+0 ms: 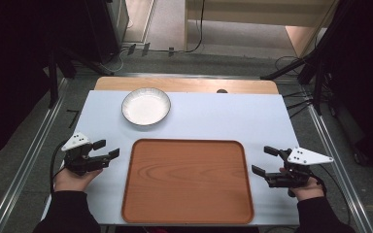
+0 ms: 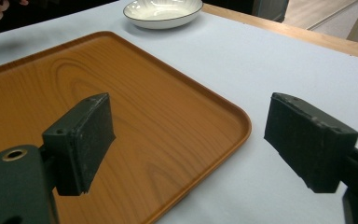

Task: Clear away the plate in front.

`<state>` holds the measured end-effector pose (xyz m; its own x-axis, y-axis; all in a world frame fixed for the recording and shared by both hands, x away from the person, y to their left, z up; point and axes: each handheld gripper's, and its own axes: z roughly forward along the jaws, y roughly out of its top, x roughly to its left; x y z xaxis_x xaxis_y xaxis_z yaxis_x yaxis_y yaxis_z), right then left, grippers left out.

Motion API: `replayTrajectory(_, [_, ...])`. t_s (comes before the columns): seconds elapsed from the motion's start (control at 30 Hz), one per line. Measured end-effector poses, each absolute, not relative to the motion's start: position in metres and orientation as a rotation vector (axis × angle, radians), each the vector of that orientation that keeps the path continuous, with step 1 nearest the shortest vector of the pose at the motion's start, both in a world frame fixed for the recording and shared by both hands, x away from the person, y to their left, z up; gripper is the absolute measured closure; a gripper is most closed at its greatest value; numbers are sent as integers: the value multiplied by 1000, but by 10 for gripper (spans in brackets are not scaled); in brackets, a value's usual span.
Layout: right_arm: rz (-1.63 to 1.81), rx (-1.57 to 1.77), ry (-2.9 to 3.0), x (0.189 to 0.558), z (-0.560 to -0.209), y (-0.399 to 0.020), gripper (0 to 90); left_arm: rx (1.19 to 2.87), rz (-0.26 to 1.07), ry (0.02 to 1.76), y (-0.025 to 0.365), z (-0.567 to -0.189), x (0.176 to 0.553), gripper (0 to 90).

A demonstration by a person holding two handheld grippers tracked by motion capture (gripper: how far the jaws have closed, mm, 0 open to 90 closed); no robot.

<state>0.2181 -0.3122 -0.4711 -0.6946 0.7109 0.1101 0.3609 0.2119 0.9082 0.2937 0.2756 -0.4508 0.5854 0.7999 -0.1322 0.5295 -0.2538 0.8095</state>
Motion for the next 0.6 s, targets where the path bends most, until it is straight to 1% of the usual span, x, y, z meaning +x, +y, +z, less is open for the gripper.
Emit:
replayTrajectory(0.1, [1475, 1004, 2164, 218, -471, -312, 165, 1936, 402, 1067, 274, -451, 297, 327])
replayTrajectory(0.2, [1474, 1005, 2166, 218, -472, -312, 165, 1938, 401, 1064, 273, -453, 300, 358])
replayTrajectory(0.47, [1475, 1004, 2173, 218, -472, -311, 165, 1941, 384, 1080, 268, -457, 312, 351])
replayTrajectory(0.6, [1478, 1003, 2174, 218, -472, -311, 165, 1942, 402, 1096, 266, -461, 320, 354])
